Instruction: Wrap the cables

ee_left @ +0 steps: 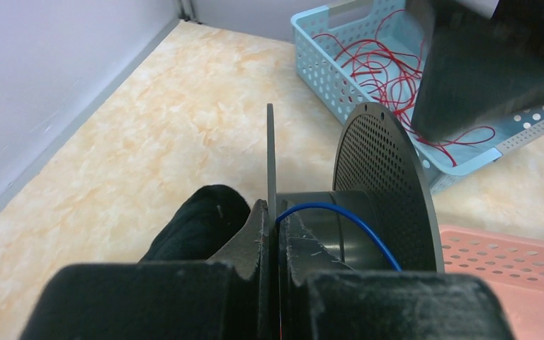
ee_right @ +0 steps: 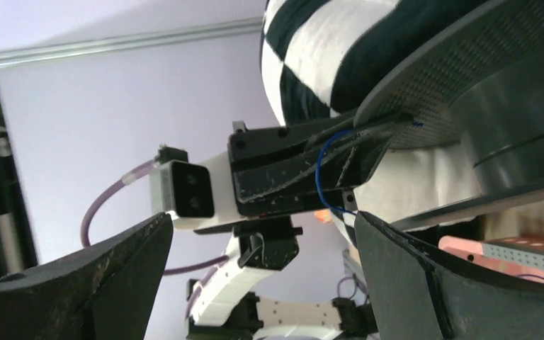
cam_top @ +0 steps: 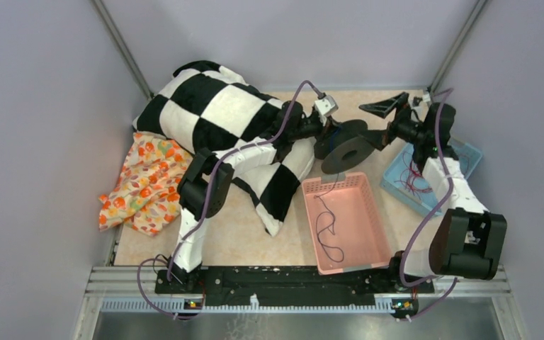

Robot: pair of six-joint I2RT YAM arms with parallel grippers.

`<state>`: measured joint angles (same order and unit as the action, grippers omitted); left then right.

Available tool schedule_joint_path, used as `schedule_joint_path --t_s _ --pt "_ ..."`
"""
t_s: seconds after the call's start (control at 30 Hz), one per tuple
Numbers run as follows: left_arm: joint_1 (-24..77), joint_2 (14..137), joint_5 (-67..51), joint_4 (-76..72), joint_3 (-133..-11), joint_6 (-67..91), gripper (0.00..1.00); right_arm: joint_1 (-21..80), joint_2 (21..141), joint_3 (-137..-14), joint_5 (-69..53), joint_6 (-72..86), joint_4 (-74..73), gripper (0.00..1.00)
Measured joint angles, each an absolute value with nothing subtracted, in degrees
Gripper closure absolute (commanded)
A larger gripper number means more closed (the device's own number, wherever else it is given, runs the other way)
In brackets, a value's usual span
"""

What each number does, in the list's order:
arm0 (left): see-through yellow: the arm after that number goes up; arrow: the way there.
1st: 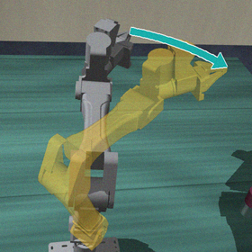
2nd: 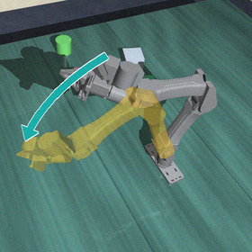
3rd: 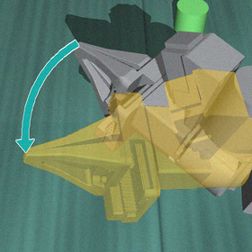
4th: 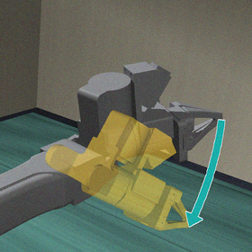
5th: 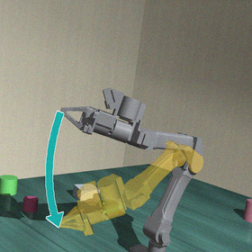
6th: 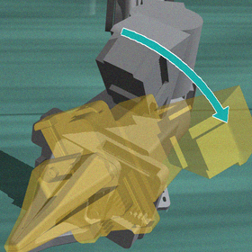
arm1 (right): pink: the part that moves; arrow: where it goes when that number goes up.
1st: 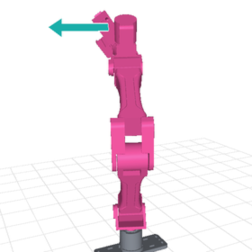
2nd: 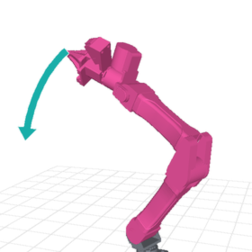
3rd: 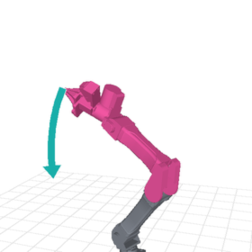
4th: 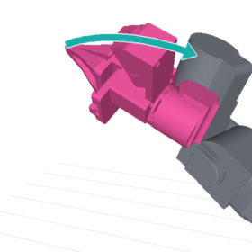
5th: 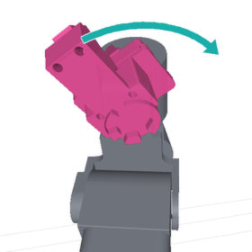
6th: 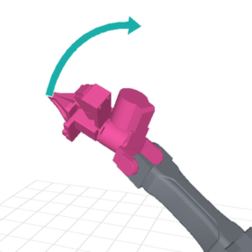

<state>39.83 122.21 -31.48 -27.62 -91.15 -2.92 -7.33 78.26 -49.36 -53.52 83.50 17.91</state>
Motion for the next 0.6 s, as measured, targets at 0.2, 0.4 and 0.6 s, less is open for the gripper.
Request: schedule_joint_path --t_s 0.2,0.4,0.6 --pt "38.76 117.73 -28.93 -26.92 -88.62 -1.58 1.00 -8.71 73.03 -64.31 -47.09 64.86 -9.02 0.01" --pt "38.52 112.90 -27.38 -27.40 -86.83 -0.64 1.00 -8.75 68.23 -67.70 -43.51 54.46 -21.58 0.01" --pt "38.48 107.59 -25.47 -28.16 -85.62 0.51 1.00 -8.71 66.85 -70.89 -37.54 44.01 -31.05 0.02"
